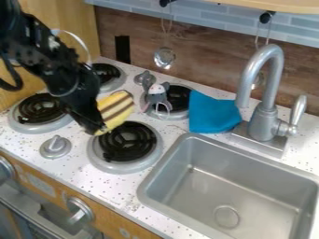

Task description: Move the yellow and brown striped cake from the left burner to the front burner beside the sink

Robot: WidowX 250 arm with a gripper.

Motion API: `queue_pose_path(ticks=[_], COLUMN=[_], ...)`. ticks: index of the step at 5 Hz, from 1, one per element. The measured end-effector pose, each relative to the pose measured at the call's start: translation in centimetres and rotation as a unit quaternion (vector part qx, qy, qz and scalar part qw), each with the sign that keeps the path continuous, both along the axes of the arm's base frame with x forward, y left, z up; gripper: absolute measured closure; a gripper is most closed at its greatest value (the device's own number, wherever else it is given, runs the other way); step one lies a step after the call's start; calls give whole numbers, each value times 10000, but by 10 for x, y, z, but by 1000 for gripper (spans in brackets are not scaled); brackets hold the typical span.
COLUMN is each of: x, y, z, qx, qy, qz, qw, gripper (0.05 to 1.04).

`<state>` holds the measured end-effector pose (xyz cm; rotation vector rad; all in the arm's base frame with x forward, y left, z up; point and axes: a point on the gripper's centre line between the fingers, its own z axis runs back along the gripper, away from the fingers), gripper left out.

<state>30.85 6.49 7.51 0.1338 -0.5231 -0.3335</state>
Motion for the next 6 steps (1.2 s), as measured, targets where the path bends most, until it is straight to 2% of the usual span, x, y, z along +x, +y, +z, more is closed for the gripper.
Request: queue_pose_path(ticks=[1, 2, 3, 4, 5, 6], x=[4, 4, 5, 5, 7, 6], y=[-11, -9, -8, -4, -2, -2], z=[-7, -12, -16, -23, -22, -22], qx=[-33, 51, 224, 249, 293, 266], qy=[38, 110, 131, 339, 344, 372], qz=[-151, -51, -66, 163, 181, 211], qw=[9999, 9999, 9996, 9990, 9988, 9987], gripper=[597, 597, 552, 240, 72, 75])
